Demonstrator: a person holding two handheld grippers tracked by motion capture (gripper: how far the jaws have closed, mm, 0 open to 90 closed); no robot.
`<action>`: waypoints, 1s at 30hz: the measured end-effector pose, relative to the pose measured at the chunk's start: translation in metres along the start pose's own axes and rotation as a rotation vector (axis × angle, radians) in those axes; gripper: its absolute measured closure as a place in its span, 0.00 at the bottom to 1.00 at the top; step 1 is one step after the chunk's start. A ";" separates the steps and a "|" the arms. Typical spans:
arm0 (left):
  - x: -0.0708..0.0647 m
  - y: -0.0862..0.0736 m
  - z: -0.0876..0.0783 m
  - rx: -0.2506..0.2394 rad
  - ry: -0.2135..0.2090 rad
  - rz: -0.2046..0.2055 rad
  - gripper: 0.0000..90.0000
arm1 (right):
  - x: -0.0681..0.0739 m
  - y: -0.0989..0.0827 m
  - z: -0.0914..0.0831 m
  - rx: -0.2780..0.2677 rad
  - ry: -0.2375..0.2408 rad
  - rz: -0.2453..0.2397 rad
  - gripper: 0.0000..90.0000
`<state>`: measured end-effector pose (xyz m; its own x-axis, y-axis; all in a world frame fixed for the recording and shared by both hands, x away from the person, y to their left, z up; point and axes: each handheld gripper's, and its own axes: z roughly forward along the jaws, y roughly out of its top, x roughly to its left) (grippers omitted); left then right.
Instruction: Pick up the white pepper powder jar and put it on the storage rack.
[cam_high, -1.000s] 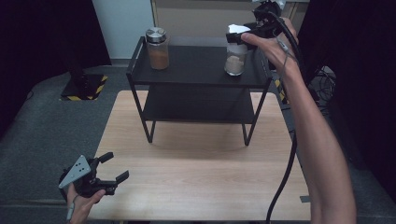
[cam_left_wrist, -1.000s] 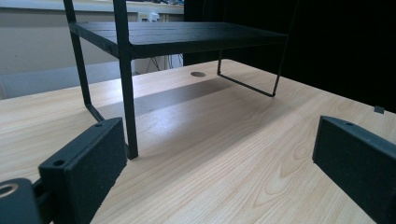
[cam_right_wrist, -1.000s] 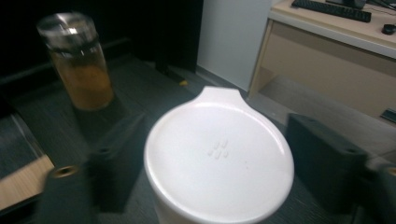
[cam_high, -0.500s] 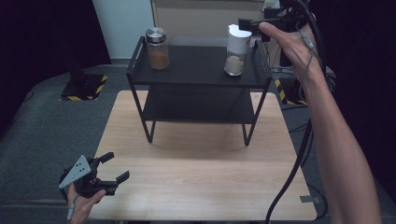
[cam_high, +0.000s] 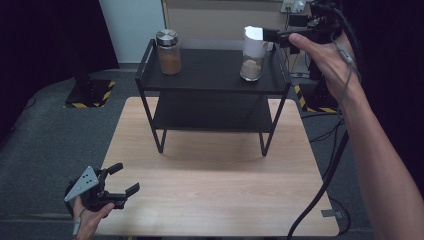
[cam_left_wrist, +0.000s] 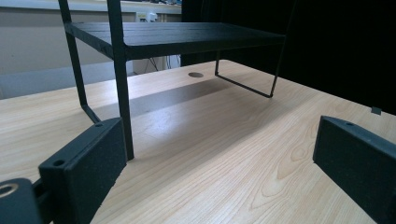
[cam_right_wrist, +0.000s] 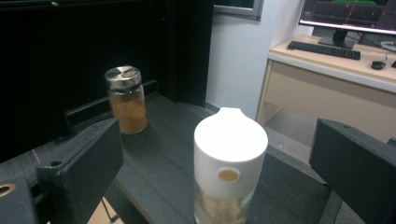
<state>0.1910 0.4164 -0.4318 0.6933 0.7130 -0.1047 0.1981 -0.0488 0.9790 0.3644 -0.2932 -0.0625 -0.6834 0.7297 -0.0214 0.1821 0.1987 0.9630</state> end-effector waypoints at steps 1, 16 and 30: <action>0.000 0.000 0.000 -0.001 0.001 -0.001 0.02 | 0.001 -0.002 -0.003 -0.004 0.003 -0.006 0.04; 0.001 0.000 0.001 0.005 -0.004 0.002 0.02 | 0.014 -0.068 -0.043 -0.072 0.071 -0.052 0.04; 0.000 0.001 0.002 0.011 -0.006 0.004 0.02 | 0.032 -0.143 -0.061 -0.084 0.095 -0.052 0.04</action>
<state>0.1922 0.4146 -0.4315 0.6980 0.7089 -0.1014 0.2025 -0.0596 0.9775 0.2735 -0.3376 -0.1846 -0.7552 0.6535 -0.0501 0.0876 0.1764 0.9804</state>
